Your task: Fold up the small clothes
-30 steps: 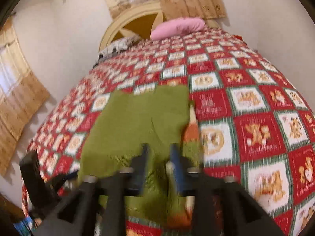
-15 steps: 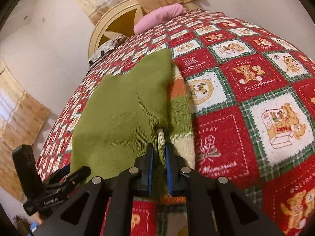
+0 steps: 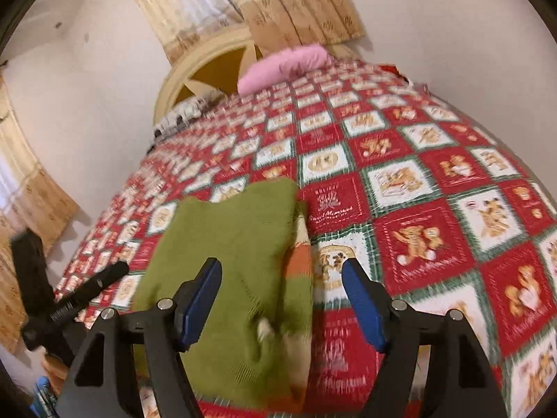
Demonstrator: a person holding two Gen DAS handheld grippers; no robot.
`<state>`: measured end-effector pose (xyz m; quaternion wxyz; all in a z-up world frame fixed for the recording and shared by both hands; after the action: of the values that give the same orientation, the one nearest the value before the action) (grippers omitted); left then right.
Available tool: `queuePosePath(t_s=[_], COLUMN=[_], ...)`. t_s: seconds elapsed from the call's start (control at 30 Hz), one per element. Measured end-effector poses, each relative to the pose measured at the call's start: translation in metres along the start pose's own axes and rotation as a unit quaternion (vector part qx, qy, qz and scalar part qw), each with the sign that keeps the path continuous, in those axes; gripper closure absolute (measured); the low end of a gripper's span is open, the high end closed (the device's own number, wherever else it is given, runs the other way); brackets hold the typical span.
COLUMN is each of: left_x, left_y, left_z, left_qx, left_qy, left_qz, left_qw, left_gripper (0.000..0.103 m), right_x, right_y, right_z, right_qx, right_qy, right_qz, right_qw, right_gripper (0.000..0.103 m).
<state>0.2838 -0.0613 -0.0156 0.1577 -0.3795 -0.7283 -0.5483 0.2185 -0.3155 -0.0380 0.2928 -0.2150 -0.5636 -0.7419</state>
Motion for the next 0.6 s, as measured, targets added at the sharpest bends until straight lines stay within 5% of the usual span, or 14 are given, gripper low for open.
queuePosePath(t_s=[0.1, 0.2, 0.4, 0.6], left_x=[-0.035, -0.064, -0.067, -0.069], left_y=[-0.001, -0.013, -0.019, -0.019], left_z=[0.001, 0.006, 0.013, 0.014], left_qx=[0.014, 0.025, 0.037, 0.039], left_qy=[0.024, 0.046, 0.038, 0.025], left_qz=[0.049, 0.088, 0.089, 0.081], left_qw=[0.9984, 0.9947, 0.9946, 0.9956], left_gripper=[0.024, 0.025, 0.013, 0.011], right_x=[-0.025, -0.047, -0.089, -0.087], right_y=[0.008, 0.016, 0.002, 0.000], right_z=[-0.003, -0.003, -0.004, -0.015], right_qx=[0.002, 0.010, 0.038, 0.014], right_qy=[-0.004, -0.009, -0.026, -0.001], right_qz=[0.014, 0.023, 0.068, 0.049], right_qw=[1.000, 1.000, 0.997, 0.999], right_gripper=[0.031, 0.031, 0.028, 0.026])
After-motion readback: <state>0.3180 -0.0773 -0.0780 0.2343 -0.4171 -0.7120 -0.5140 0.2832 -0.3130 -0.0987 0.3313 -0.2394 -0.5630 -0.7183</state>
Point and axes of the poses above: each gripper's, at about its wrist camera, not at the fingertips, and x roughly against the way its jaws point, z to its left, y to its top, the point moved 2 cm from there along -x, roughly the way its jaws point, and after that the axes turned 7 degrees about x, right-handed, at the moved point
